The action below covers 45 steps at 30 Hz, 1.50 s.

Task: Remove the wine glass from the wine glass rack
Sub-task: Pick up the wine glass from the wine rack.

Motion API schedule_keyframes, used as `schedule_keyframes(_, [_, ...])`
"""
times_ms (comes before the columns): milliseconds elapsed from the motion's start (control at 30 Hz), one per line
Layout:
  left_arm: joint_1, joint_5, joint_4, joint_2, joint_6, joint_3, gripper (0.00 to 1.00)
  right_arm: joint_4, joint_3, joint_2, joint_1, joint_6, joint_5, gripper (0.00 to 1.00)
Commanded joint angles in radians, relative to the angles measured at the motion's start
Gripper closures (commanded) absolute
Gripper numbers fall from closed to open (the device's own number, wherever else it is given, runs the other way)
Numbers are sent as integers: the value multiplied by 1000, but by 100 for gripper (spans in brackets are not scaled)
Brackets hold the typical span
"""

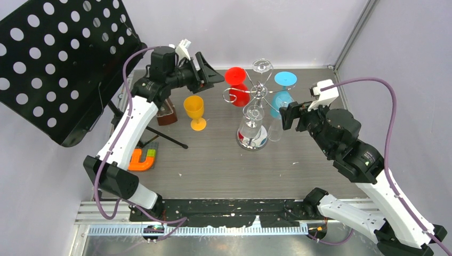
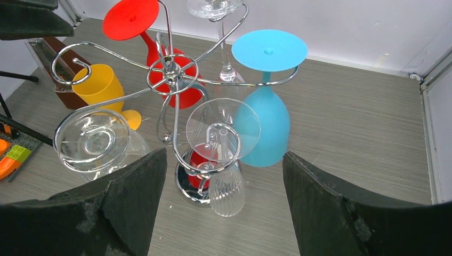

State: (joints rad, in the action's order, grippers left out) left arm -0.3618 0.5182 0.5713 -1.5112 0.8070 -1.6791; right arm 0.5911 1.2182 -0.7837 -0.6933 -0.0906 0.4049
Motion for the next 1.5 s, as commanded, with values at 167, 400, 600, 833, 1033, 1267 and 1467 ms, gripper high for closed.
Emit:
schedule_keyframes(167, [-3,46,-246,-25,202,75,34,-86,-43,67,4,-43,-26,15])
schedule_keyframes(400, [-3,44,-348,-39,283,127,39,-95,-76,97,3,-60,-37,15])
schedule_keyframes(600, [-3,56,-421,-55,327,163,49,-106,-93,115,3,-52,-42,15])
schedule_keyframes(833, [-3,70,-452,-73,350,160,58,-112,-96,129,3,-46,-39,16])
schedule_keyframes(1033, [-3,82,-465,-85,359,157,64,-118,-111,141,3,-45,-36,16])
schedule_keyframes(1267, [-6,99,-491,-92,374,168,77,-121,-134,150,3,-38,-27,16])
schedule_keyframes(1467, [-6,114,-506,-95,382,171,89,-121,-141,154,3,-43,-28,16])
